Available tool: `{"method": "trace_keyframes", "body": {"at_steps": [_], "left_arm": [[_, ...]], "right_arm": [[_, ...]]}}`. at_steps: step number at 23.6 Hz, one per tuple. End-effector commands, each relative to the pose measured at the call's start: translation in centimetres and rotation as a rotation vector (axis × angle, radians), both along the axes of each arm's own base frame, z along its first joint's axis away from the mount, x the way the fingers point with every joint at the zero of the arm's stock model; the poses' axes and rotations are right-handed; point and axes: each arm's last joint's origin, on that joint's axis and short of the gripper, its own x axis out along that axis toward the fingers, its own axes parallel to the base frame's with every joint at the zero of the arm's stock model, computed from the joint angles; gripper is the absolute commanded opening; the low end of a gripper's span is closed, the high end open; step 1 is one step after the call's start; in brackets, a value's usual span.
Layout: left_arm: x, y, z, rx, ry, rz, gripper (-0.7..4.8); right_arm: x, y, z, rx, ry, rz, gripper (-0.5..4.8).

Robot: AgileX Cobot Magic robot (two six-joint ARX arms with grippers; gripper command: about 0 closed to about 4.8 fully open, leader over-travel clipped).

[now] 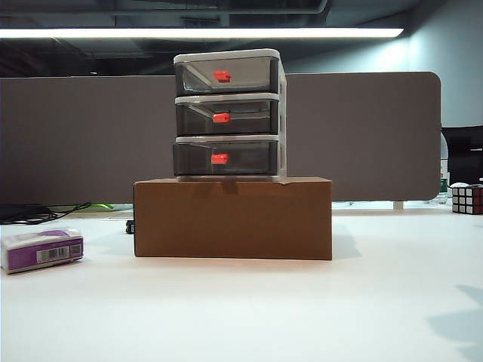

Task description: Open the third layer of the drawer on the table, pick up a pack of napkins on the table and put it in, and finally close the drawer.

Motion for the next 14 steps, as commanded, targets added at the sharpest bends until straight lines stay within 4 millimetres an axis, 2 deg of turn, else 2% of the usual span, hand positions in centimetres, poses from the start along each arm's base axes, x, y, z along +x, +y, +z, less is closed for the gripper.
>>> {"method": "trace_keyframes", "body": {"at_steps": [1,2,5,10,14], "left_arm": [[-0.4,-1.5,0.3,-0.148,0.036,-0.373,-0.06],[-0.5,-2.1,0.4,-0.15,0.039,-0.435,-0.05],[-0.8,-3.7,0.4,-0.163,0.038,-0.463,-0.06],[-1.9,-5.6,0.9,-0.18,-0.002,-0.58,0.13],[-2.5,-6.3,1.6,-0.204,-0.073,-0.573,0.22]], "right_arm": [[-0.3,0.8,0.3,0.187,0.02,0.296,-0.06],[-0.4,1.1,0.5,0.212,0.018,0.406,-0.06],[-0.7,1.7,0.9,0.207,-0.012,0.521,-0.06],[-0.8,2.1,1.1,0.239,-0.014,0.529,-0.06],[-0.8,2.2,1.0,0.343,0.037,0.487,-0.06]]}}
